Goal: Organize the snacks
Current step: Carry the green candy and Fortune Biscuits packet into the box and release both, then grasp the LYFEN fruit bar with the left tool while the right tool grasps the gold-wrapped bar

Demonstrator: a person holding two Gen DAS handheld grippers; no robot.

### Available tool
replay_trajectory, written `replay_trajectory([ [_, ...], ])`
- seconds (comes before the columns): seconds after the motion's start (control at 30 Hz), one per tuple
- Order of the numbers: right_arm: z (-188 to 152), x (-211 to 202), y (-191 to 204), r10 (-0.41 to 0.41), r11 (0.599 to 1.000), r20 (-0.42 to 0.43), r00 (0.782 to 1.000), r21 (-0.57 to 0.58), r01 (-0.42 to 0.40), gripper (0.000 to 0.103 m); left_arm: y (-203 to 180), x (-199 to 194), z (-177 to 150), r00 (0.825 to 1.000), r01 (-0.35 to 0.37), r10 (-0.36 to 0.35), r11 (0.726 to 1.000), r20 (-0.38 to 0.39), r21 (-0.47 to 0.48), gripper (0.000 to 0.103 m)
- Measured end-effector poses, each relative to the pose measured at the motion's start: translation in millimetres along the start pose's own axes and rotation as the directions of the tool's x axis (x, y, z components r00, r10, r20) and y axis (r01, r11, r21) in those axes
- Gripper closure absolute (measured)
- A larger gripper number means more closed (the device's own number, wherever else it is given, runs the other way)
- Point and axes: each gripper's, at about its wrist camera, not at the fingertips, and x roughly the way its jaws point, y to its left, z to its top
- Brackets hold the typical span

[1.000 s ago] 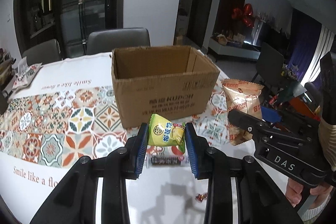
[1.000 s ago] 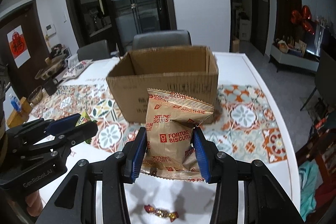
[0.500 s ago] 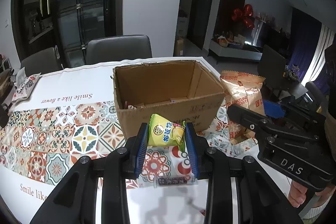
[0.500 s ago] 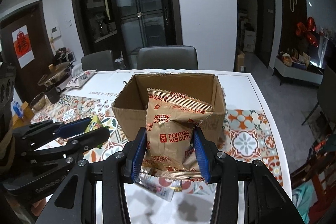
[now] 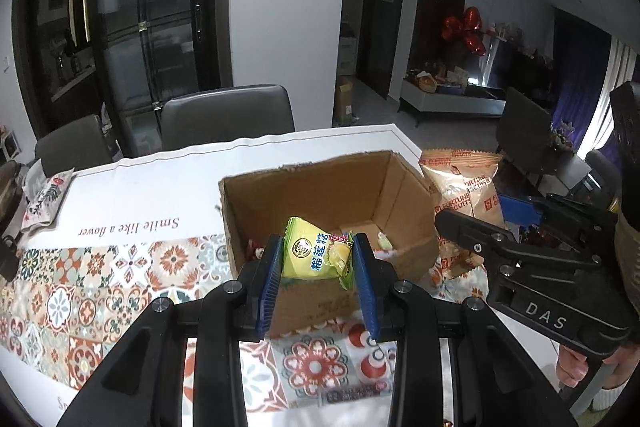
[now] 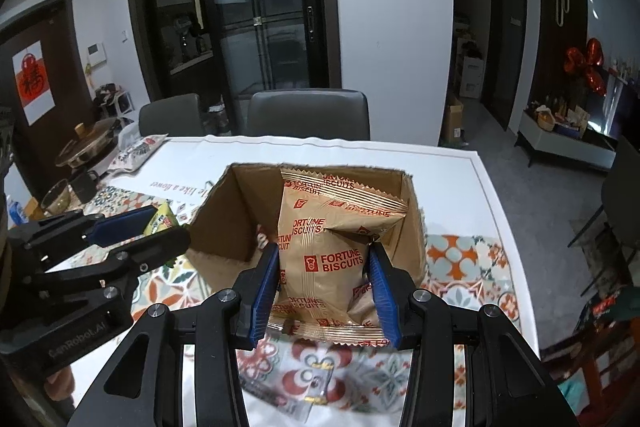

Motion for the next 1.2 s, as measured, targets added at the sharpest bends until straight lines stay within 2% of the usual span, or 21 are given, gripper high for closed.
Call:
replay_trajectory([
  [0.43, 36, 39, -6, -0.01, 1.0, -0.029, 1.0, 0.011, 0.01, 0.058, 20, 44, 30, 0.999, 0.001, -0.002, 0.999, -0.032, -0.053, 0.068],
  [0.5, 38, 45, -7, -0.015, 1.0, -0.035, 0.999, 0.017, 0.016, 0.058, 22, 49, 33, 0.999, -0.007, 0.005, 0.998, -0.036, -0.062, 0.06],
  [0.53, 39, 48, -8, -0.019, 1.0, -0.034, 0.999, 0.022, 0.019, 0.056, 24, 51, 33, 0.999, -0.02, 0.018, 0.998, -0.035, -0.06, 0.057],
  [0.57, 39, 52, -10, -0.032, 0.999, -0.038, 0.999, 0.026, 0.033, 0.053, 24, 52, 34, 0.999, -0.037, 0.035, 0.998, -0.036, -0.059, 0.049],
  [0.6, 39, 55, -10, -0.04, 0.999, -0.045, 0.998, 0.028, 0.041, 0.039, 25, 51, 33, 0.998, -0.057, 0.056, 0.997, -0.031, -0.06, 0.043],
  [0.63, 38, 57, -13, -0.049, 0.998, -0.053, 0.997, 0.035, 0.051, 0.032, 25, 50, 32, 0.998, -0.062, 0.061, 0.996, -0.024, -0.057, 0.041],
  [0.73, 32, 55, -18, -0.084, 0.995, -0.045, 0.995, 0.048, 0.086, 0.032, 24, 42, 24, 0.996, -0.088, 0.087, 0.995, -0.015, -0.05, 0.041],
  [0.97, 12, 35, -12, -0.105, 0.994, -0.014, 0.994, 0.012, 0.105, 0.032, 18, 17, -4, 0.994, -0.102, 0.104, 0.993, 0.02, -0.067, 0.039],
  [1.2, -17, 17, -3, -0.059, 0.998, 0.0, 0.998, 0.0, 0.059, 0.032, 7, 4, -34, 0.996, -0.084, 0.084, 0.994, -0.002, -0.067, 0.039],
])
